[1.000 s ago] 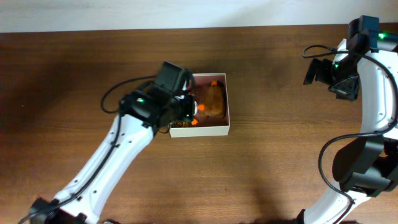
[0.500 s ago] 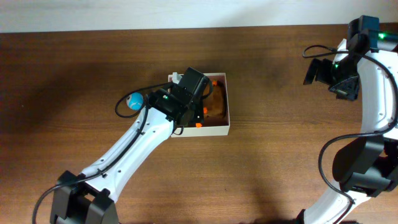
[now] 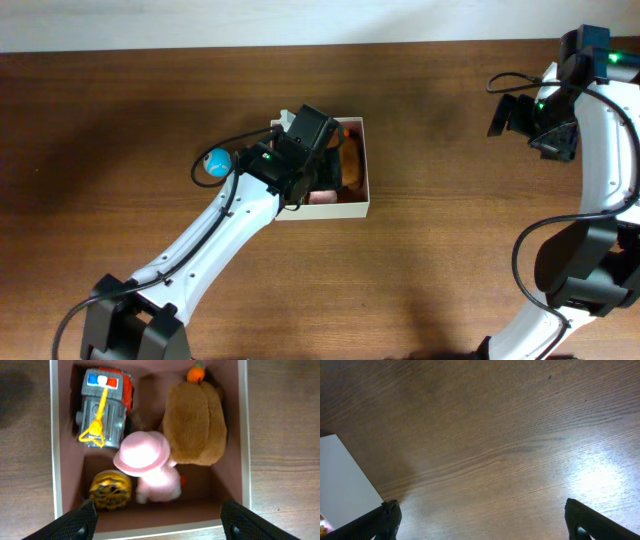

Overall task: Pack container
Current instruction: 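Carry the duck with the left gripper into the box and lower it, then open the left gripper and lift it out of the box, then lower the left gripper onto the blue ball and grasp it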

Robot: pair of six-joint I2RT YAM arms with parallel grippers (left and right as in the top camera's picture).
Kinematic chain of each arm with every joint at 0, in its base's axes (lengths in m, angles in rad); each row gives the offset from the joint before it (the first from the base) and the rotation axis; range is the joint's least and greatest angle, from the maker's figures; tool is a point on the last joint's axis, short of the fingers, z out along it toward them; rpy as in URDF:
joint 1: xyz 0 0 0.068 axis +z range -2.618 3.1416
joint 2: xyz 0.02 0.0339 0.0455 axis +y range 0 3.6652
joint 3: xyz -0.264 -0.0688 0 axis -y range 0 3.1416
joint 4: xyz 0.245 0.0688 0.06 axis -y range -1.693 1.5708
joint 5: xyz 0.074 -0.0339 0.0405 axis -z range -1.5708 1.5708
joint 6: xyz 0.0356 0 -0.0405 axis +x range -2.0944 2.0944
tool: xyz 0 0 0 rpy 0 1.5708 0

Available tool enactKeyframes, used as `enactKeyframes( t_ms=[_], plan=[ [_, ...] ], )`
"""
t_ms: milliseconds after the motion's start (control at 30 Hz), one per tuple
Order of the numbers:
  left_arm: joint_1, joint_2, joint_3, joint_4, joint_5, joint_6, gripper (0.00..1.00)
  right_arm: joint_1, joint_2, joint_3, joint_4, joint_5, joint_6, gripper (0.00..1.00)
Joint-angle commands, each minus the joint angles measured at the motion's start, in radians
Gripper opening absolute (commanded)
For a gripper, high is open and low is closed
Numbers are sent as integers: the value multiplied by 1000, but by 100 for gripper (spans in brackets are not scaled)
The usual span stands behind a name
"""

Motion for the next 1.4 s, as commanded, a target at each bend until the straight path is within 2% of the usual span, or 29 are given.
enactKeyframes(
  t_ms=[0, 233, 267, 400, 567, 833, 933, 1033, 1367],
  plan=[
    [5, 3, 25, 13, 6, 26, 82, -1, -11, -1, 1, 9, 8, 99],
    [112, -4, 36, -3, 6, 148, 87, -1, -11, -1, 1, 9, 8, 99],
    [129, -5, 36, -4, 6, 163, 93, -1, -11, -1, 1, 9, 8, 99],
    [218, -4, 36, 10, -16, 233, 100, -1, -11, -1, 1, 9, 8, 99],
    [313, -4, 36, 44, -133, 243, 100, -1, -11, -1, 1, 9, 8, 99],
    [429, 53, 36, 110, -140, 317, 100, -1, -11, -1, 1, 9, 8, 99],
    [461, 116, 36, 144, -99, 381, 100, -1, -11, -1, 1, 9, 8, 99],
    [492, 187, 36, 186, 6, 451, 100, -1, -11, -1, 1, 9, 8, 99],
    [526, 316, 36, 193, 43, 459, 100, -1, -11, -1, 1, 9, 8, 99]
  ],
)
